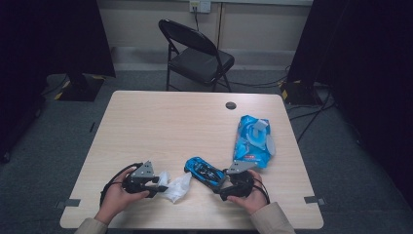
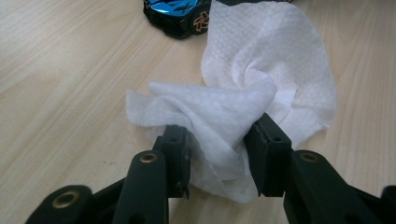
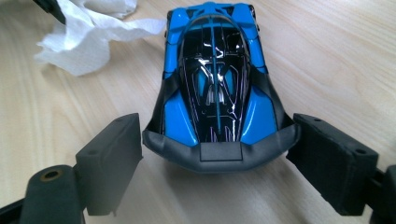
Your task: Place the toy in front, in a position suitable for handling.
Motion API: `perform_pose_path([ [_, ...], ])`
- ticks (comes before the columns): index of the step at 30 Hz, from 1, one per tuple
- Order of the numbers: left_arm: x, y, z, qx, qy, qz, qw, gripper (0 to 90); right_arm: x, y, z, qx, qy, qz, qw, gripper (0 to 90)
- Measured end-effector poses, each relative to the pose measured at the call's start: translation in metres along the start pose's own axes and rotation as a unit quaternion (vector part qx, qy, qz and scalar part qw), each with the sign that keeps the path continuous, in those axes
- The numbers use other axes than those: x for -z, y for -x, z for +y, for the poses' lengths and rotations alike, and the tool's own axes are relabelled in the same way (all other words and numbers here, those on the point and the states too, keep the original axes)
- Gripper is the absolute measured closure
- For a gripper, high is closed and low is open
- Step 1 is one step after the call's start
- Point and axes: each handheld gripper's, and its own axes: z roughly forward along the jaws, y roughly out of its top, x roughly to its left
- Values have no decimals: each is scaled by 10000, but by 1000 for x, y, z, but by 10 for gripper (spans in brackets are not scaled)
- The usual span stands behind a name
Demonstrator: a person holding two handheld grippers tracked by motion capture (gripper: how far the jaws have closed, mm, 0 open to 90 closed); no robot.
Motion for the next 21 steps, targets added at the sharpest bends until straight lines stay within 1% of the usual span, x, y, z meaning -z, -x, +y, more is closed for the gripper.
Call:
perform_pose_path([
  [2,0,-1,0,-4,-13,18,10000,614,-5,-2,-2,58,-20,-11,10000,168],
  [4,-1,-1,0,14,-4,7,10000,612,-8,-5,-1,164,-151,-102,9997,163],
  [5,-1,-1,0,0,-8,-2,10000,610,-9,-6,-1,204,-135,-134,9996,168],
  [6,-1,0,-1,4,-9,-6,10000,605,-9,-6,-1,199,-142,-157,9996,178],
  [8,-1,0,0,-5,-20,-11,10000,590,-11,-6,0,207,-241,-208,9993,181],
  [10,-2,0,0,-16,-61,-15,10000,546,-12,-9,0,267,-266,-316,9988,178],
  [13,-1,1,0,19,-58,-19,10000,452,-12,-9,0,245,-263,-330,9988,178],
  [14,0,2,1,-12,-51,28,10000,427,-12,-9,0,247,-263,-330,9988,178],
  [15,0,2,1,-12,-51,28,10000,390,-12,-9,0,246,-263,-330,9988,178],
  [16,2,2,2,76,42,-5,10000,344,-12,-9,0,245,-263,-331,9988,177],
  [17,4,2,2,102,65,-36,9999,313,-12,-9,0,246,-263,-332,9988,177],
  [18,5,2,3,103,82,-20,9999,283,-12,-9,0,246,-263,-333,9988,177],
  [21,10,4,4,-105,73,77,9999,258,-12,-9,0,245,-263,-331,9988,177],
])
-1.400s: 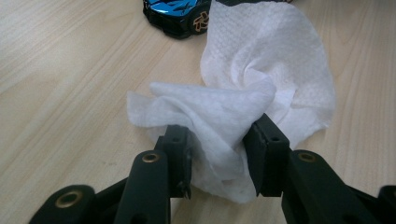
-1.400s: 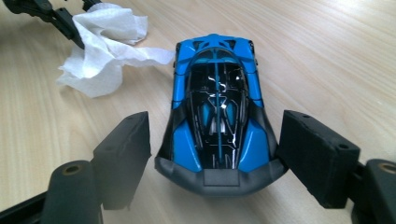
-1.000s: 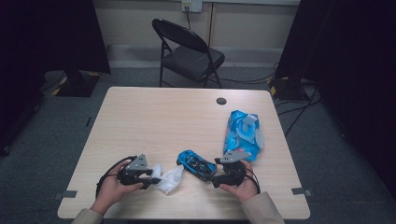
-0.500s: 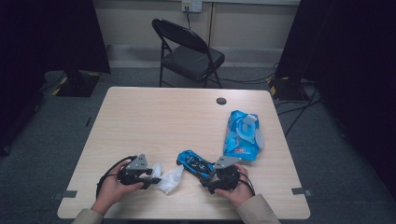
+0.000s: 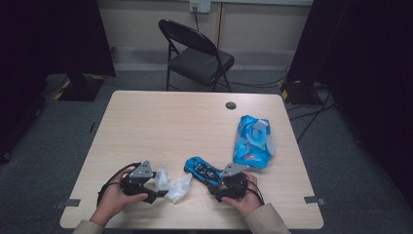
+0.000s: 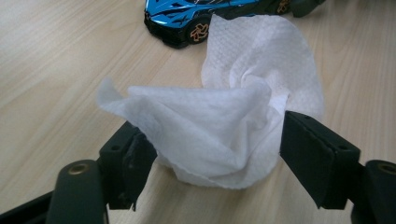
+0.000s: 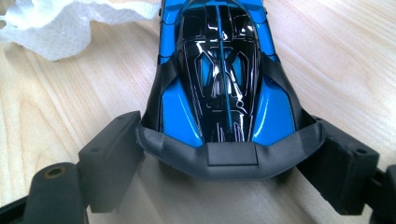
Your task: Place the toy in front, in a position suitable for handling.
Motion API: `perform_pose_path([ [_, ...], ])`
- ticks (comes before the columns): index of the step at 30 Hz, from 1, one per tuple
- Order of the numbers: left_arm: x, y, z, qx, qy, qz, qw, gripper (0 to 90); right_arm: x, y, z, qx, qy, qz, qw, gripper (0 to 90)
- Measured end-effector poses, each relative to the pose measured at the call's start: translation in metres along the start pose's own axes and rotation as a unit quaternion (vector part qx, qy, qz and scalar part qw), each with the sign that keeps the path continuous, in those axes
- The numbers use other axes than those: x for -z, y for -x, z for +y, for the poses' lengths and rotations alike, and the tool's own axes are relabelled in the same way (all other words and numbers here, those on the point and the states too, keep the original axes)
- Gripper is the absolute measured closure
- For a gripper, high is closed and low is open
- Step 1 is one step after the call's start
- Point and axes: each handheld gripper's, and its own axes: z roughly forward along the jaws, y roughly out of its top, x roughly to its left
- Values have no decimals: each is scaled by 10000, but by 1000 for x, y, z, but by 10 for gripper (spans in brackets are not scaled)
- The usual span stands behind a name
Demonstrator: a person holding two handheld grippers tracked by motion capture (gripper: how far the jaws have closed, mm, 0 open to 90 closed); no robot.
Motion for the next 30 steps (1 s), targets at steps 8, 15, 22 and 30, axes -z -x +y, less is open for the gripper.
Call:
perform_pose_path([
  [8,1,8,8,-162,208,-83,9996,256,0,0,0,-2,-1,1,10000,177],
  [15,-14,15,9,-410,-83,-215,9989,468,0,0,0,-2,0,1,10000,177],
  [22,-20,18,5,-358,-401,-165,9984,562,0,0,0,-2,0,0,10000,177],
  [30,-22,24,12,-62,-586,48,9982,783,0,0,0,-1,3,-1,10000,177],
])
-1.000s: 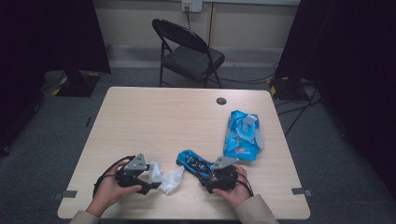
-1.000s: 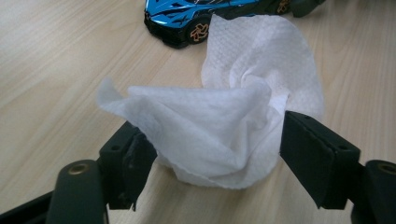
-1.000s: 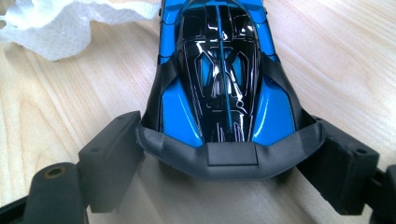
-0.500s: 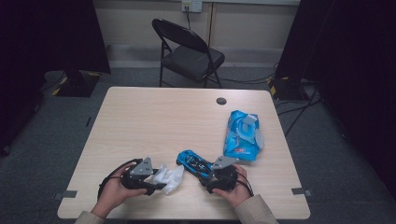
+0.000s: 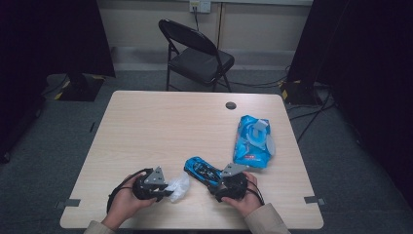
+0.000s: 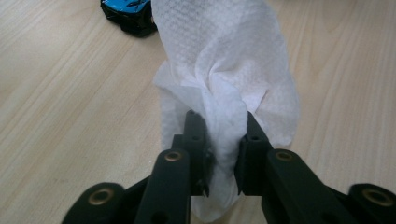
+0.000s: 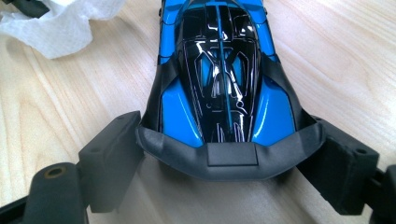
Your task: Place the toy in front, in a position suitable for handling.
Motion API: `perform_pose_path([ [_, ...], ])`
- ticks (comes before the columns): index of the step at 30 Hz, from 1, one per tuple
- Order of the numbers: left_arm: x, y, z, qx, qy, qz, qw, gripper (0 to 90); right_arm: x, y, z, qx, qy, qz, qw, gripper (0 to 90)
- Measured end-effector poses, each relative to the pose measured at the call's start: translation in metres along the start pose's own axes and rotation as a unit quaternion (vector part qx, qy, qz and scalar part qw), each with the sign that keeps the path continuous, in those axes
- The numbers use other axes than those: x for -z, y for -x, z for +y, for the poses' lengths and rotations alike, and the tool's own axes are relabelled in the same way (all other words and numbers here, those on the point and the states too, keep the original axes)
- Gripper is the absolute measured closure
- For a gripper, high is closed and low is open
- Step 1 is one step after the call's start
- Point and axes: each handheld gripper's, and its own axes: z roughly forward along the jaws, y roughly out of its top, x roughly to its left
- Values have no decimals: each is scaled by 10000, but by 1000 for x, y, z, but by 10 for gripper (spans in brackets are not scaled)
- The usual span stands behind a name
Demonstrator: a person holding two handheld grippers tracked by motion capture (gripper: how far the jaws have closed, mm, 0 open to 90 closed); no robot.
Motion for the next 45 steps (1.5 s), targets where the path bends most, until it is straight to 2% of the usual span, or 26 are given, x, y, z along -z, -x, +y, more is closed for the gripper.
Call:
perform_pose_path([
  [1,1,-1,1,62,-64,-4,10000,797,0,0,0,-2,-1,1,10000,177],
  [2,0,-3,2,212,-34,-27,9998,804,0,0,0,0,0,0,10000,178],
  [4,0,-5,4,299,230,-94,9992,808,0,0,0,-4,1,1,10000,180],
  [6,4,-7,12,463,514,-150,9975,808,0,0,0,-5,3,-3,10000,182],
  [9,7,-5,29,495,804,-285,9951,808,1,0,0,-32,14,-31,10000,203],
  [11,2,-1,41,525,886,-427,9938,808,1,0,0,-43,15,-38,10000,220],
  [13,-8,5,54,412,857,-546,9940,808,1,1,0,-77,48,-57,9999,237],
  [15,-18,9,63,316,830,-571,9944,805,1,1,0,-74,48,-59,9999,238],
  [18,-30,12,73,370,842,-646,9937,807,1,1,0,-65,50,-64,9999,240],
  [22,-37,13,85,328,867,-749,9929,808,1,1,0,-66,54,-58,9999,243],
  [25,-41,13,93,296,825,-810,9928,808,1,1,0,-65,57,-54,9999,244],
  [26,-44,14,96,282,728,-796,9938,808,1,1,0,-65,57,-55,9999,244],
  [30,-57,17,100,228,574,-886,9941,803,1,1,0,-60,57,-57,9999,245],
  [32,-63,20,101,212,522,-864,9947,800,1,1,0,-59,58,-54,10000,246],
  [35,-63,20,101,279,536,-875,9943,800,1,1,-1,-56,58,-55,10000,247],
  [37,-63,21,102,167,473,-831,9953,801,1,1,-1,-52,56,-53,10000,247],
  [42,-62,22,102,144,426,-799,9958,804,1,0,-1,-52,57,-59,10000,249],
  [45,-58,17,99,214,385,-638,9970,804,1,0,-1,-54,58,-61,9999,249],
])
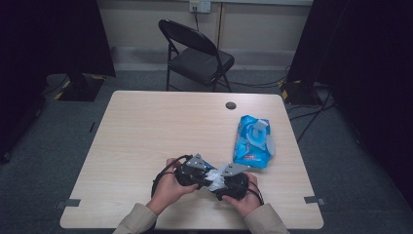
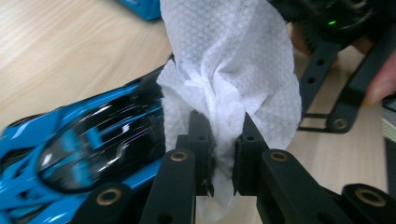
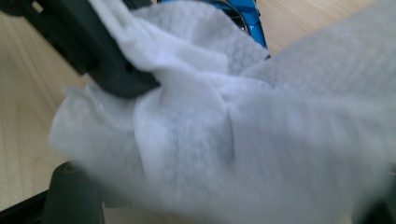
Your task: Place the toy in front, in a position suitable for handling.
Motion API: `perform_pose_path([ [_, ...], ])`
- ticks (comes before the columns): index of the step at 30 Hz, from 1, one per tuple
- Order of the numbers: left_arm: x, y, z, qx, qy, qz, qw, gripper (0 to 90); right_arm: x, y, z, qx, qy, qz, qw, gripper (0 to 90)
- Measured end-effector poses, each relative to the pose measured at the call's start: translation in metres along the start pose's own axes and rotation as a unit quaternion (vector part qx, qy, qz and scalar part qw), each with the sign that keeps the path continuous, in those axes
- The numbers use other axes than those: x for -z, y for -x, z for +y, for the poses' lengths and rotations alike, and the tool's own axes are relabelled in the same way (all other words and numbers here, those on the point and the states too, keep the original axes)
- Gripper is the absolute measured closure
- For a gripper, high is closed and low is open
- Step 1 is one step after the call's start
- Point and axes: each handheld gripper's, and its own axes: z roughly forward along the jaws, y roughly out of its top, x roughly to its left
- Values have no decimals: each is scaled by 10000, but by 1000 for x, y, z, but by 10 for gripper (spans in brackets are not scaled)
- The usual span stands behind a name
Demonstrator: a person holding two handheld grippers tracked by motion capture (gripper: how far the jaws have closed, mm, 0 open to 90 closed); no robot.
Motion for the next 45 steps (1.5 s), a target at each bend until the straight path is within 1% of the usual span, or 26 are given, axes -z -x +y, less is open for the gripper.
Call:
perform_pose_path([
  [1,2,-3,-1,7,-11,70,10000,803,0,0,0,-4,1,-1,10000,249],
  [2,3,-5,-3,72,7,77,9999,801,0,0,0,-5,1,-2,10000,249],
  [4,4,-7,-4,95,10,85,9999,798,0,0,0,-7,3,-8,10000,249],
  [5,5,-10,-5,133,-13,149,9998,798,0,0,0,-8,3,-9,10000,249],
  [6,7,-14,-7,220,-3,157,9996,795,0,0,0,-8,1,-7,10000,249],
  [9,8,-18,-7,348,17,149,9993,794,0,0,0,-8,1,-6,10000,249],
  [14,12,-26,-7,468,-28,216,9987,807,0,0,0,-8,0,-5,10000,249],
  [16,15,-29,-8,509,-37,291,9983,808,0,0,0,-10,1,-5,10000,250],
  [17,17,-31,-8,509,-61,370,9980,808,0,0,0,-11,1,-5,10000,249],
  [18,17,-31,-8,509,-61,370,9980,809,0,0,0,-11,1,-5,10000,249],
  [19,20,-37,-10,545,-27,491,9973,809,0,0,0,-14,3,-9,10000,250],
  [20,22,-41,-12,581,-49,513,9970,809,0,0,0,-16,2,-9,10000,249],
  [24,25,-53,-18,837,109,502,9952,809,0,0,0,-13,-1,-6,10000,249],
  [25,25,-55,-18,850,101,496,9951,809,0,0,0,-12,2,-10,10000,249],
  [27,25,-58,-20,916,179,488,9944,809,0,0,0,-14,2,-11,10000,249],
  [29,25,-61,-20,922,176,484,9944,809,0,0,0,-13,2,-11,10000,250],
  [31,26,-63,-21,946,197,609,9935,810,0,0,0,-14,2,-12,10000,250],
  [33,26,-68,-24,978,198,670,9927,810,0,0,0,-14,3,-12,10000,250],
  [34,27,-71,-25,966,166,769,9922,811,0,0,0,-14,3,-13,10000,250],
  [35,27,-73,-27,962,140,813,9919,811,0,0,0,-16,3,-12,10000,250],
  [37,27,-77,-30,1114,225,767,9906,811,0,0,0,-15,3,-13,10000,249],
  [38,27,-77,-30,1114,225,767,9906,811,0,0,0,-15,3,-13,10000,250],
  [40,27,-80,-33,1173,295,775,9896,811,0,0,0,-16,3,-12,10000,250],
  [41,27,-81,-34,1223,329,813,9886,811,0,0,0,-15,3,-13,10000,250],
  [44,28,-85,-36,1267,263,862,9878,811,0,0,0,-16,4,-15,10000,250],
  [45,29,-88,-38,1285,175,948,9870,811,0,0,0,-16,3,-14,10000,250],
])
